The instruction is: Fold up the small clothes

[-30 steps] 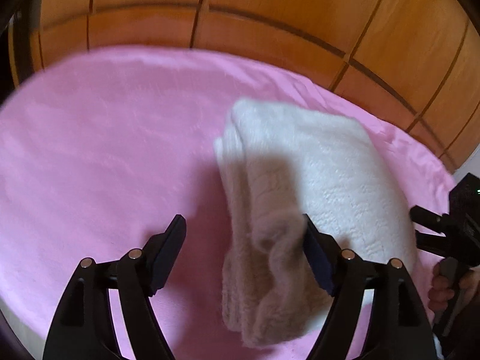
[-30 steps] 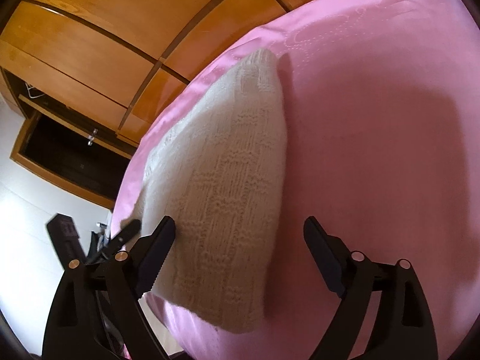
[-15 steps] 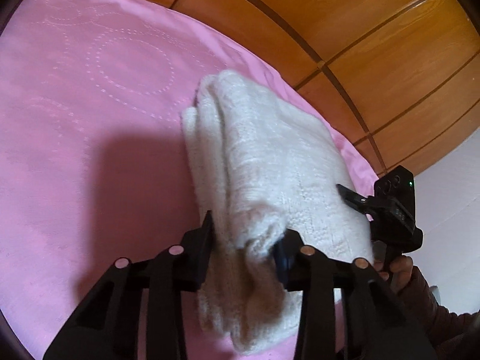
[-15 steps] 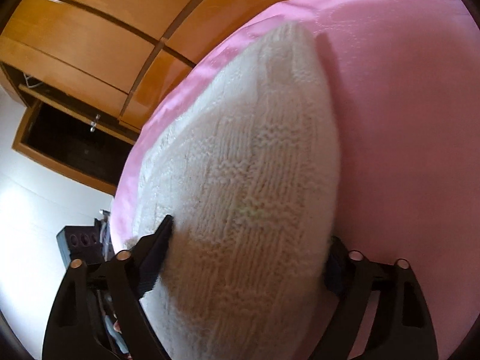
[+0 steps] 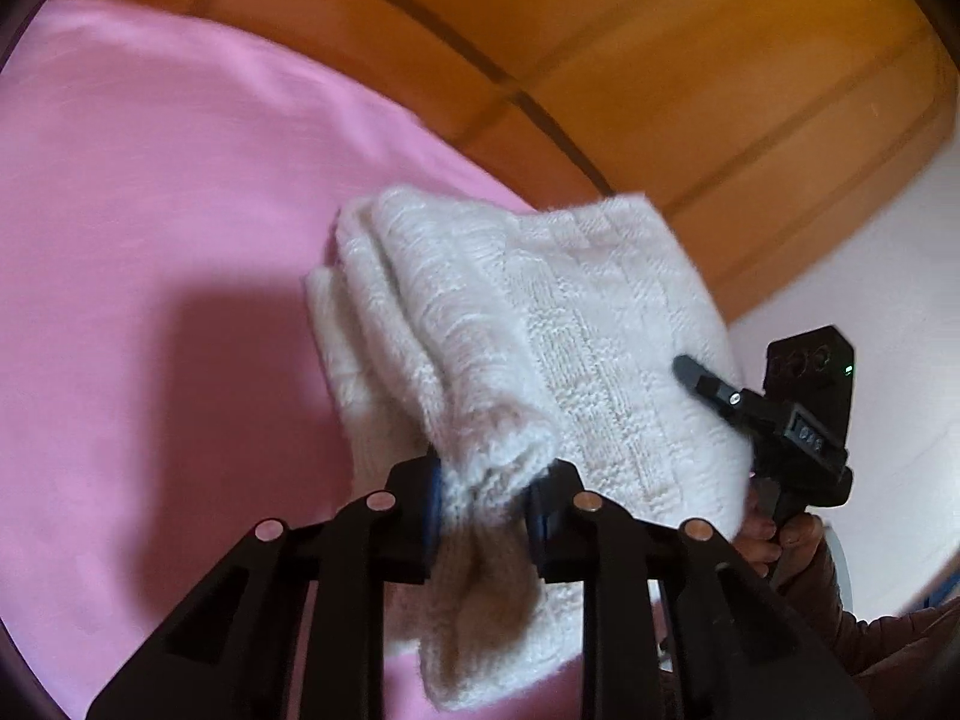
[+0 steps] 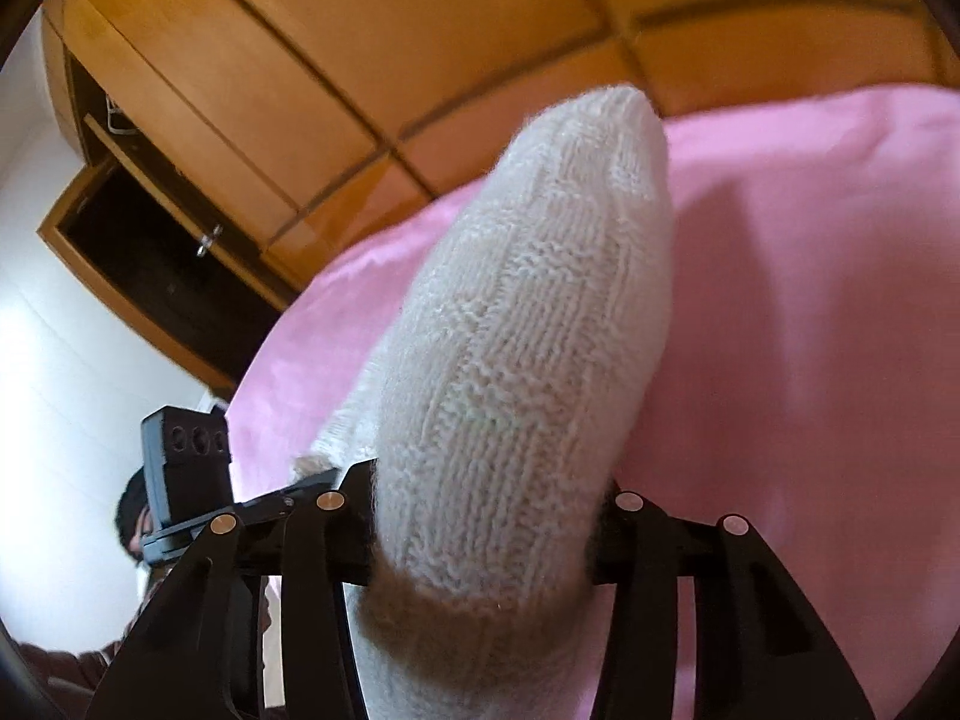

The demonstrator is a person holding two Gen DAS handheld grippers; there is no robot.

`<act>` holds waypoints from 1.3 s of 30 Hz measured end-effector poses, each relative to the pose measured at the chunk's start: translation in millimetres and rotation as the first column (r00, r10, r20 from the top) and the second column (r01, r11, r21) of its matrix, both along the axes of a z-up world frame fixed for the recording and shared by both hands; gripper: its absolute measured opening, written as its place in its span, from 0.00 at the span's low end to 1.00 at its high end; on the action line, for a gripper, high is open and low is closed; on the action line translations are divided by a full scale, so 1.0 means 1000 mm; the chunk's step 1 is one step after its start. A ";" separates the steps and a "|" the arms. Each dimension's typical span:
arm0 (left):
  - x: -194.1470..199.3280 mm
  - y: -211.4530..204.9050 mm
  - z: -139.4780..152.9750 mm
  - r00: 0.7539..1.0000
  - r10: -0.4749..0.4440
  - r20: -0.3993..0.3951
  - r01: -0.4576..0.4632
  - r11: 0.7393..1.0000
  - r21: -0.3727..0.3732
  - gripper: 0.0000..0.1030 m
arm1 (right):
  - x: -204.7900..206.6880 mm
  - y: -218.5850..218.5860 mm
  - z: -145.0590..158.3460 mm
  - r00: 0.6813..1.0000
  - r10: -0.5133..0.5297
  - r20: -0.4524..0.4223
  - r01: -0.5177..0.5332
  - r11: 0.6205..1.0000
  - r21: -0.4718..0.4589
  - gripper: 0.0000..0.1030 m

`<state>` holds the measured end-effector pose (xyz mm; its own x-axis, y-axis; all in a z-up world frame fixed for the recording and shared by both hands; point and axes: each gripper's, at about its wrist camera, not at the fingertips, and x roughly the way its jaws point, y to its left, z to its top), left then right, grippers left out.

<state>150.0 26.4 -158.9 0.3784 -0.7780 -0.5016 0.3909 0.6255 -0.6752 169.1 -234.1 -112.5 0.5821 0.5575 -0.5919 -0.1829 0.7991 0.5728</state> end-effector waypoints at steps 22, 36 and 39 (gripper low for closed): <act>0.027 -0.368 0.003 0.918 -0.395 0.027 0.353 0.848 0.394 0.29 | -0.104 -0.320 -0.064 0.781 -0.619 -0.080 0.605 0.782 -0.148 0.74; 0.000 -0.362 0.006 0.935 -0.307 0.177 0.161 0.813 0.560 0.49 | -0.101 -0.238 -0.036 0.807 -0.591 0.020 0.528 0.705 -0.473 0.59; -0.002 -0.349 0.012 0.945 -0.269 0.183 0.133 0.834 0.536 0.52 | -0.100 -0.223 -0.047 0.789 -0.609 0.079 0.544 0.634 -0.550 0.60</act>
